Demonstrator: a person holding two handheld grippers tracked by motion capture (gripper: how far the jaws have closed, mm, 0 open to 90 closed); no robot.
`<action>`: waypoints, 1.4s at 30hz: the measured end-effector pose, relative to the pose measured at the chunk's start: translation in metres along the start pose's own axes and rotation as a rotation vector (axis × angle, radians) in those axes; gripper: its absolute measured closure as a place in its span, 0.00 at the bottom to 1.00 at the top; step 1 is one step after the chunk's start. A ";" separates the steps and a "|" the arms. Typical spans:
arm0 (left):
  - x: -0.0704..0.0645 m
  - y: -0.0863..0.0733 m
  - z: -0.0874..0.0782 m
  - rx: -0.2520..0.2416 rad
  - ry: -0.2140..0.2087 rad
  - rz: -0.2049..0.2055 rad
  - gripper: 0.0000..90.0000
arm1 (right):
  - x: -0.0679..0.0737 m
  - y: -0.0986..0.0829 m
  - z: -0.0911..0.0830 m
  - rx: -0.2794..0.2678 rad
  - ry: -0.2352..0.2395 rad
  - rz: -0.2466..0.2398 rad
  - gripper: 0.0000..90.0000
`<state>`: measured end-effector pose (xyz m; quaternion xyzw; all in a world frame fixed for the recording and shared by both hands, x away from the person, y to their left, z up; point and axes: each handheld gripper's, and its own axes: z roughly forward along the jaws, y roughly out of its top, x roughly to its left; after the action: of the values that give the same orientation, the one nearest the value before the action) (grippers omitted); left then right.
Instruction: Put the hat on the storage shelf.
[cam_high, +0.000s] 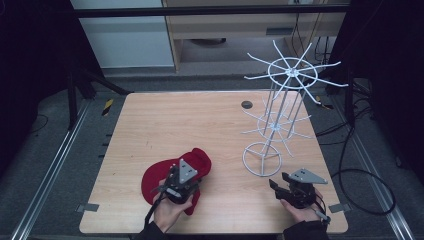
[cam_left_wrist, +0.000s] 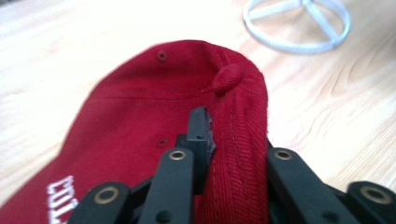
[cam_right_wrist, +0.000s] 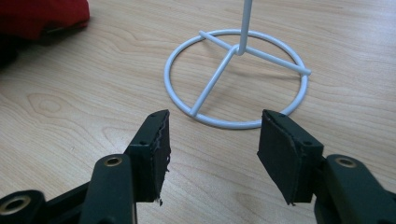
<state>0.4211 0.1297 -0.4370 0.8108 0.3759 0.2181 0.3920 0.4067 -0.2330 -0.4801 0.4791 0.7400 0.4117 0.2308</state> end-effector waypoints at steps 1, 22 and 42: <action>0.000 0.000 0.000 0.000 0.000 0.000 0.88 | 0.000 0.000 0.000 0.000 0.000 0.000 0.49; 0.053 0.039 -0.086 -0.416 -0.047 -0.211 0.94 | -0.001 -0.001 0.000 0.000 0.001 0.007 0.48; 0.052 0.106 -0.115 -0.639 -0.074 -0.230 0.94 | -0.002 -0.001 0.000 -0.004 0.001 0.009 0.48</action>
<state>0.4249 0.1812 -0.2804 0.6067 0.3630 0.2499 0.6616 0.4074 -0.2347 -0.4811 0.4819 0.7370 0.4145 0.2298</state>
